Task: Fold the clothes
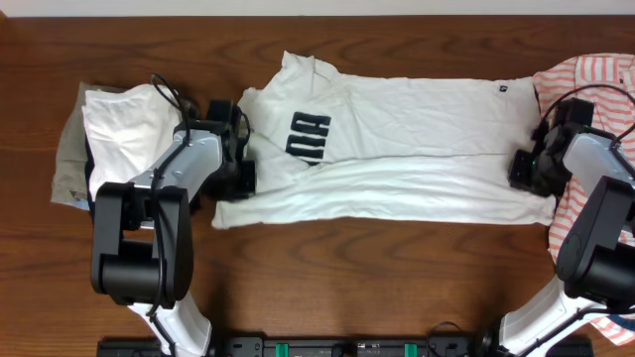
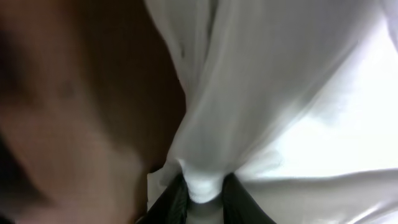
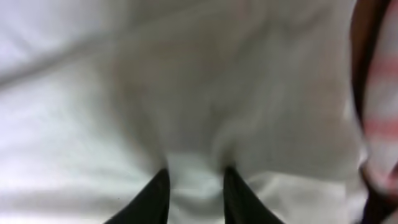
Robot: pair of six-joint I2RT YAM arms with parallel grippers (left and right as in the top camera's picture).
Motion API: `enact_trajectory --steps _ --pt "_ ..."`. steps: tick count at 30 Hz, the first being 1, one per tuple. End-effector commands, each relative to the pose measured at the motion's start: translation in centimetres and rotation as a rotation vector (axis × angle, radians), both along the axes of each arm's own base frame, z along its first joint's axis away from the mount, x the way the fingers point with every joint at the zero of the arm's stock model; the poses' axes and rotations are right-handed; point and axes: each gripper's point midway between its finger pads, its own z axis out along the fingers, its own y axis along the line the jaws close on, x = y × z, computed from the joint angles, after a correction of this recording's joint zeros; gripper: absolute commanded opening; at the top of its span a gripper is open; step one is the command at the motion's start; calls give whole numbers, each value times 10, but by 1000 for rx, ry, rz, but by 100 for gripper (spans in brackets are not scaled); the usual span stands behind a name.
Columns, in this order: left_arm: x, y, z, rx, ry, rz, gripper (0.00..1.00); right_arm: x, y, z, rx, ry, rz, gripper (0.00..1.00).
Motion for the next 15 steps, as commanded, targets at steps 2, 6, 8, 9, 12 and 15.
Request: enact_trajectory --steps 2,6,8,9,12,15 --pt "-46 6 -18 20 175 -7 21 -39 14 -21 51 171 -27 29" --pt "-58 7 -15 26 224 -7 21 -54 17 -19 65 231 -65 27" --pt "-62 8 -13 28 243 -7 20 -55 17 -19 66 235 -65 28" --pt "-63 8 -13 28 248 -7 19 -55 17 -19 66 233 -65 28" --pt "-67 8 -12 30 265 -7 11 -53 16 -19 63 225 -65 29" --pt "-68 10 -11 41 266 -10 9 -51 16 -19 60 217 -65 29"
